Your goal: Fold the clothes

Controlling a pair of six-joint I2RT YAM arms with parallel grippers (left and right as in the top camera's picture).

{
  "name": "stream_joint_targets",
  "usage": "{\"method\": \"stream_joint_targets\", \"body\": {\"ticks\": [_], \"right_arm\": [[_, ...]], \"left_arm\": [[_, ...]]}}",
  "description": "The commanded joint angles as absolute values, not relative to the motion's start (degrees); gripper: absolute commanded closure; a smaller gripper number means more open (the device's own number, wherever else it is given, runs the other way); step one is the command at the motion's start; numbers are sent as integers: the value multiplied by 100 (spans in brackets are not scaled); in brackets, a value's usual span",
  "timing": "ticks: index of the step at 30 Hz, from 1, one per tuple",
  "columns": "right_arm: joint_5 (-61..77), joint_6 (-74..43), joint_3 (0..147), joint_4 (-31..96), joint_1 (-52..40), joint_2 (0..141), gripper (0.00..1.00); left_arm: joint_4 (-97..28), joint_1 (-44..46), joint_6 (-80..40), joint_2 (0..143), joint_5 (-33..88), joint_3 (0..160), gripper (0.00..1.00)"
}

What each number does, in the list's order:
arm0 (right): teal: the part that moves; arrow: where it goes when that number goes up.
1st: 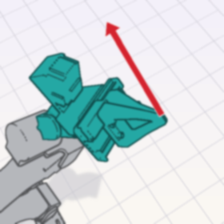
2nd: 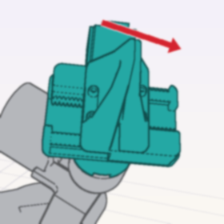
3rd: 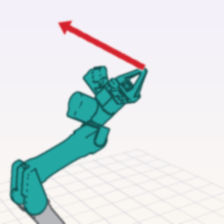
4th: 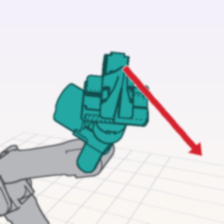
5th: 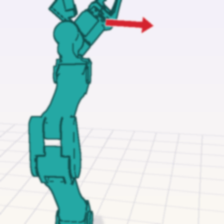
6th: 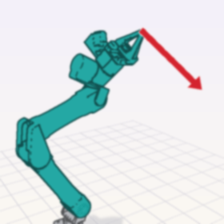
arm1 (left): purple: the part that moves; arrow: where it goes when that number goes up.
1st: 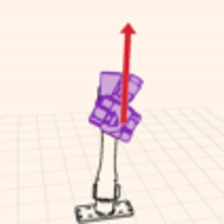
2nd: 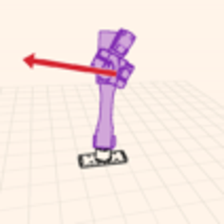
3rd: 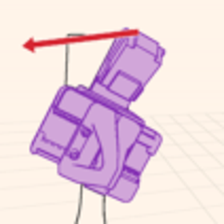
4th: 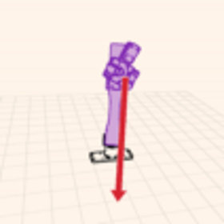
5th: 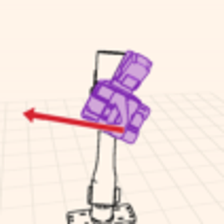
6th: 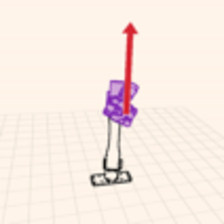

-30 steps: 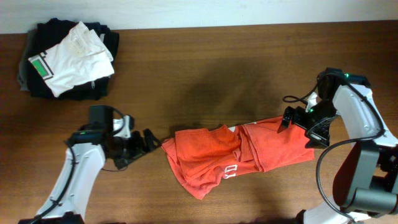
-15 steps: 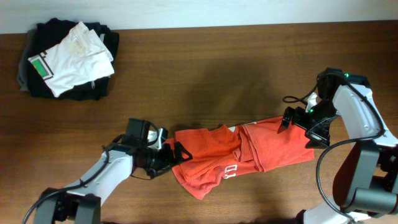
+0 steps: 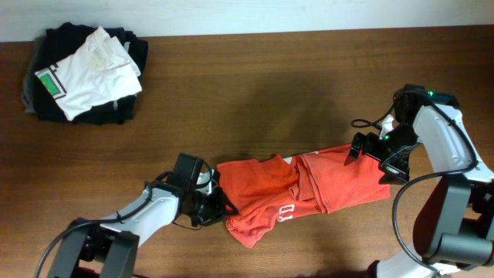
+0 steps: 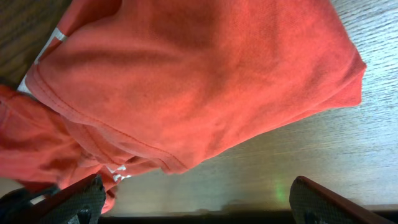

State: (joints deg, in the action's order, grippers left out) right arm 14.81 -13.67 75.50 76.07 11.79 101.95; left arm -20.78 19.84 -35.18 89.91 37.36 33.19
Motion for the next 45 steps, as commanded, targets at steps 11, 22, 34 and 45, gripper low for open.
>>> {"method": "stream_joint_targets", "body": {"ticks": [11,22,34,45], "right_arm": [[1431,-1361,7609,7607,1166,10162,2],[1431,-1361,7609,7607,1166,10162,2],[1431,-1361,7609,7607,1166,10162,2],[1431,-1361,7609,7607,1166,10162,2]], "left_arm": [[-5889,1125,-3312,9122,54,5568,99],[-8482,1450,-3092,9122,-840,9048,99],[-7937,998,-3098,9139,-1225,7441,93],[-6615,-932,-3142,9159,-1422,7072,5]]}}
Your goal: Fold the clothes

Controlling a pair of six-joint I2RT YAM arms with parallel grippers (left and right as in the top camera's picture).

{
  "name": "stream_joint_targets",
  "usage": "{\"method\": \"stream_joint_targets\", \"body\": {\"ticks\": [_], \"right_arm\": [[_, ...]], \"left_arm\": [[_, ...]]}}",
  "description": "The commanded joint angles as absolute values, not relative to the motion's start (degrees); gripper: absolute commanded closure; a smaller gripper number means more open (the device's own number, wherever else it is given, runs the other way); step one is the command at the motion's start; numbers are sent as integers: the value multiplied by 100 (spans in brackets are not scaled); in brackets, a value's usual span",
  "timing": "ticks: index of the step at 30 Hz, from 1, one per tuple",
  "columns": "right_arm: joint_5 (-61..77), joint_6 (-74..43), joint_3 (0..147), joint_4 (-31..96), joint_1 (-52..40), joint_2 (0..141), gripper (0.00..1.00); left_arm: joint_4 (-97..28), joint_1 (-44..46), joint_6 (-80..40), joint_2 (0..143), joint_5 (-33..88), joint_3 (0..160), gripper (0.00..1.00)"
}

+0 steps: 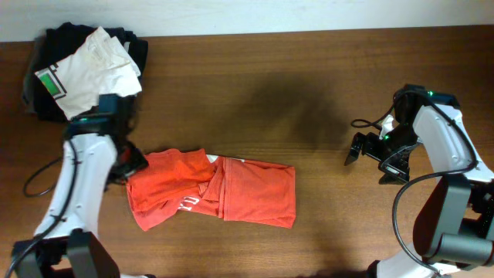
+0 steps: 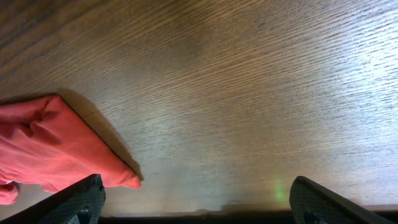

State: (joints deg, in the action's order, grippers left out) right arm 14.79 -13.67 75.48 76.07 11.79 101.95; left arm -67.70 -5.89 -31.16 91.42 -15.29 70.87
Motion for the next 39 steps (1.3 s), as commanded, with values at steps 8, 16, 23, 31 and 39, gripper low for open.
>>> {"method": "stream_joint_targets", "body": {"ticks": [8,16,23,31,39], "right_arm": [[1431,-1361,7609,7607,1166,10162,2],[1431,-1361,7609,7607,1166,10162,2],[1431,-1361,7609,7609,1166,10162,2],[1431,-1361,7609,7607,1166,10162,2],[1431,-1361,7609,7607,1166,10162,2]], "left_arm": [[-6547,-1020,-2309,9216,-532,6742,1],[-5710,-1929,-1431,9850,130,6442,0],[-5234,-2783,-152,10053,2464,6134,1],[-4108,-2727,-145,10138,2609,4945,0],[-4099,-2340,110,10171,3214,4727,2]]}}
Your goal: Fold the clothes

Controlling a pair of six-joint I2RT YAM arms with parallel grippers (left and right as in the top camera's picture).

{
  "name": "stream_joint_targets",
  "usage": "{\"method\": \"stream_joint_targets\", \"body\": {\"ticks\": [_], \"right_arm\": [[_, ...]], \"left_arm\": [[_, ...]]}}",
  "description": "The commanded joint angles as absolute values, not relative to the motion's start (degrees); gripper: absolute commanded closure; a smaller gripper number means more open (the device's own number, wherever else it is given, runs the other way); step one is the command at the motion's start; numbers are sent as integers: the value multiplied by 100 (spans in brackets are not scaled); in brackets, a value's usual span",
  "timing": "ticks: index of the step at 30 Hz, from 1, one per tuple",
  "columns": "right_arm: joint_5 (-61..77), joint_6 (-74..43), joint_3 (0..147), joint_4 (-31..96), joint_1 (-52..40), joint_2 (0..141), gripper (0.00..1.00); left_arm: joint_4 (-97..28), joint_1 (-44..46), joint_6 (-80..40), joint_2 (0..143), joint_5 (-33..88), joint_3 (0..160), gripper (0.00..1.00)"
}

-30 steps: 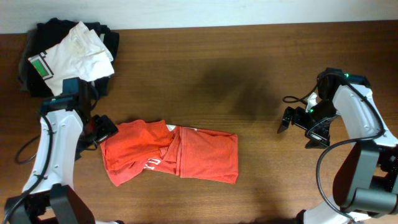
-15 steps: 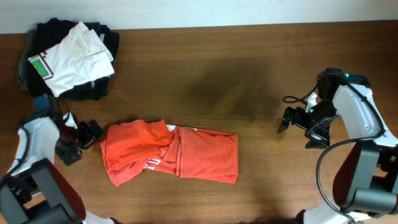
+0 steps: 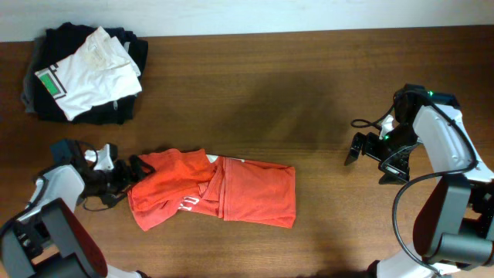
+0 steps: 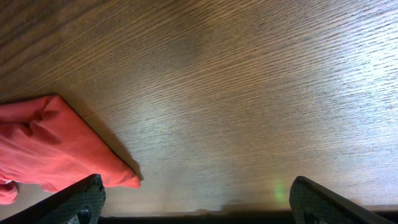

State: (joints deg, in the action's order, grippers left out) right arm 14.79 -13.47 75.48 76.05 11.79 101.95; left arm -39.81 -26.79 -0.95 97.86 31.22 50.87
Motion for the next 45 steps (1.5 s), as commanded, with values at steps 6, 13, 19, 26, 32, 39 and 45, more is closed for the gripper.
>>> {"method": "stream_joint_targets", "body": {"ticks": [6,13,19,26,32,39,45], "right_arm": [[1431,-1361,7609,7607,1166,10162,1],[1431,-1361,7609,7607,1166,10162,2],[1431,-1361,7609,7607,1166,10162,2],[1431,-1361,7609,7607,1166,10162,2],[1431,-1361,7609,7607,1166,10162,2],[1431,-1361,7609,7607,1166,10162,2],[1431,-1361,7609,7607,1166,10162,2]], "left_arm": [[-4130,-1938,-434,10171,2591,4718,58],[-4536,-1940,-1160,10167,1503,5105,99],[-6176,-1876,-1586,10101,847,6687,99],[-7242,-950,-1675,9240,851,7516,99],[-7408,534,-1940,9065,1026,7502,99],[-6777,2335,-2639,9295,1020,7500,99],[-6357,3205,-3087,10005,1039,7500,96]]}}
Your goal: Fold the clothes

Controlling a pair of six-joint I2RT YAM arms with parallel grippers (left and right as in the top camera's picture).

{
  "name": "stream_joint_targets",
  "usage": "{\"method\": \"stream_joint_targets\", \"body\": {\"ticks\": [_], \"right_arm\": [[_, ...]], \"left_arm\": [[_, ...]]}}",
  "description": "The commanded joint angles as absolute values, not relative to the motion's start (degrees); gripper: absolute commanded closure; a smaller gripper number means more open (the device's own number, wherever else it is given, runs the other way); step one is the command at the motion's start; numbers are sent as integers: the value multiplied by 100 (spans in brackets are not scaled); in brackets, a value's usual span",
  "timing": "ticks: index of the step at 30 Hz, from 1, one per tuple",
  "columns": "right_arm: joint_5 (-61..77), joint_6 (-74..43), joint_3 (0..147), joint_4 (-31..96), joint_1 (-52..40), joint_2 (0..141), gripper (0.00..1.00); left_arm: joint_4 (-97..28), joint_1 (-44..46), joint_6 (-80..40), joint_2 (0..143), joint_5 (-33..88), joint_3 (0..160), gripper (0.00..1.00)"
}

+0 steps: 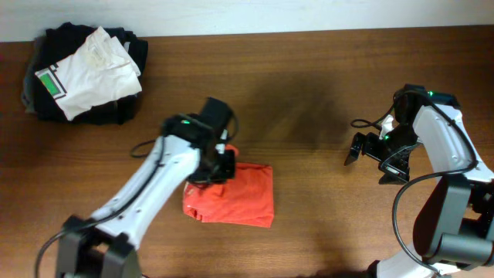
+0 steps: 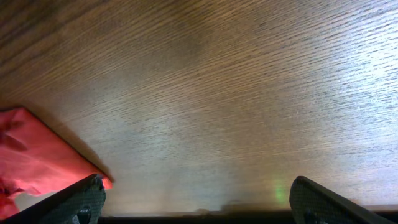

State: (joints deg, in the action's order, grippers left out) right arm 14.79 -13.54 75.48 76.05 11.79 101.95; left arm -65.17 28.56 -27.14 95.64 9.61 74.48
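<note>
The red shirt (image 1: 235,197) lies near the table's middle as a compact folded rectangle. Its corner also shows at the left edge of the right wrist view as red cloth (image 2: 34,152). My left gripper (image 1: 221,160) hangs over the shirt's upper left edge, and the arm hides its fingers. My right gripper (image 1: 369,161) stands open over bare wood well to the right of the shirt. Nothing lies between its fingertips (image 2: 79,198).
A pile of dark clothes with a white garment (image 1: 85,69) on top sits at the table's back left corner. The wooden table (image 1: 324,85) stretches bare between the shirt and the right arm.
The shirt was spread wide, with my left gripper at its far left end. Now it is a narrower folded block, and my left gripper is over its upper edge. The right arm has not moved.
The shirt first lay right of centre, with my left gripper at its left end and my right gripper over its right end. Then it lay further left, clear of the open right gripper. My left gripper stayed at its left end, and the shirt is now folded smaller.
</note>
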Motion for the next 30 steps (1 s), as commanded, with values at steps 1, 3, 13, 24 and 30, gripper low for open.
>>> {"method": "stream_joint_targets", "body": {"ticks": [1,3,13,24,30], "right_arm": [[1431,-1361,7609,7607,1166,10162,2],[1431,-1361,7609,7607,1166,10162,2],[1431,-1361,7609,7609,1166,10162,2],[1431,-1361,7609,7607,1166,10162,2],[1431,-1361,7609,7607,1166,10162,2]], "left_arm": [[-6287,3284,-3087,10119,1087,7500,95],[-6114,3450,-3245,10381,1227,7500,95],[-5450,3848,-3345,10803,2001,7588,1],[-5273,4368,-3249,10543,2657,8020,21],[-4737,5103,-3253,10521,2676,8088,20]]}}
